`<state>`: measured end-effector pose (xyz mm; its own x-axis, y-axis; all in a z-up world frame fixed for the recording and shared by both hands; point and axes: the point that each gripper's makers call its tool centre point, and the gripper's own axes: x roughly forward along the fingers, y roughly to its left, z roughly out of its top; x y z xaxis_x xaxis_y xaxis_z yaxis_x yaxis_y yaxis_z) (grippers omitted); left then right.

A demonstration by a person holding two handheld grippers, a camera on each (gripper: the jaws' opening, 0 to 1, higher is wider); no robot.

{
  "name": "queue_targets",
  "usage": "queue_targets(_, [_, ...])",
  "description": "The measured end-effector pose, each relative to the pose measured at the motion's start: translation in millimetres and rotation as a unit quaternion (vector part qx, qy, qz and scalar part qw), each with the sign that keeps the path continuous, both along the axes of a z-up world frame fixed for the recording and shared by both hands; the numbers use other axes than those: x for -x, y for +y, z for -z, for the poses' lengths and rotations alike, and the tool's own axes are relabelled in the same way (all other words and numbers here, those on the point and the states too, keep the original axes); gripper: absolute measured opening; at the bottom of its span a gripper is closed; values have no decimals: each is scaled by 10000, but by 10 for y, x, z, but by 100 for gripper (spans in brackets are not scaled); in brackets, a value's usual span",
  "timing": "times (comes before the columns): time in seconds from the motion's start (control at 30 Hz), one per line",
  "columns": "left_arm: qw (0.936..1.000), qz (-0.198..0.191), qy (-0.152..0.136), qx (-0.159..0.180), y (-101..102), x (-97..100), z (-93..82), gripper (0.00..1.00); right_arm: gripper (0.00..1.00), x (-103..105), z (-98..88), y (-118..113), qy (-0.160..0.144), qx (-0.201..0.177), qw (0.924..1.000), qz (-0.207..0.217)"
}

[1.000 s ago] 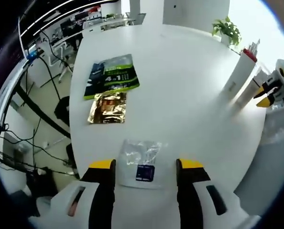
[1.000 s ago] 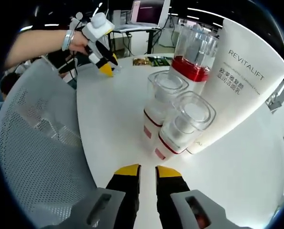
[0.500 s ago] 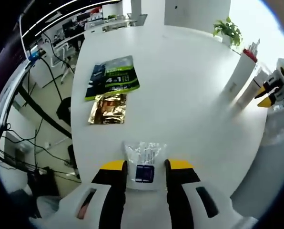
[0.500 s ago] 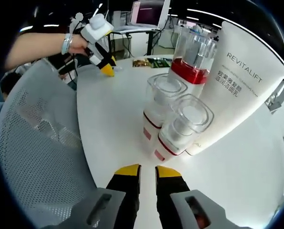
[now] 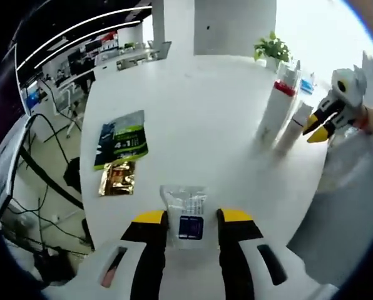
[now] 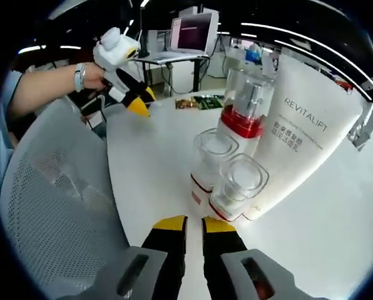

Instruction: Arrange the skincare products in the storage area until every visible bottle or jar stands upright without overlapping.

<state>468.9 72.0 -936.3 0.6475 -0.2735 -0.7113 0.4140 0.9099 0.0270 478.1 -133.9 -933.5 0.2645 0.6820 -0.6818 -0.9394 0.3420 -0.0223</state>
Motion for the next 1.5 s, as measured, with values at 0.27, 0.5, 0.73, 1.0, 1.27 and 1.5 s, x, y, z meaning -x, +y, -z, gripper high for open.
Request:
queue_targets(0.27, [9958,623,-572,338,-517,25,-329,34,6,287,-295,272,410,-1011,9923,-579])
queue_targets(0.5, [9829,1381,-1051,613,-1059,155,-645,34,16,320,-772,394,1350,-2638,9546,-306])
queue_targets(0.73, [9736,1760,-1262,719,-1379,238,-769,34,17,237,-868,367,2089,-3202,9240,88])
queue_targets(1.0, [9660,2056,-1498,465,-1557,252,-839,25,0,421,-768,392,3203,-2948,9001,182])
queue_targets(1.27, [9725,1742,-1244,916,-1495,265,-758,28,0,336,-814,366,2643,-3018,9159,118])
queue_targets(1.5, [9759,1390,-629,1558,-1447,320,-609,26,0,191,-986,315,2608,-3567,8966,307])
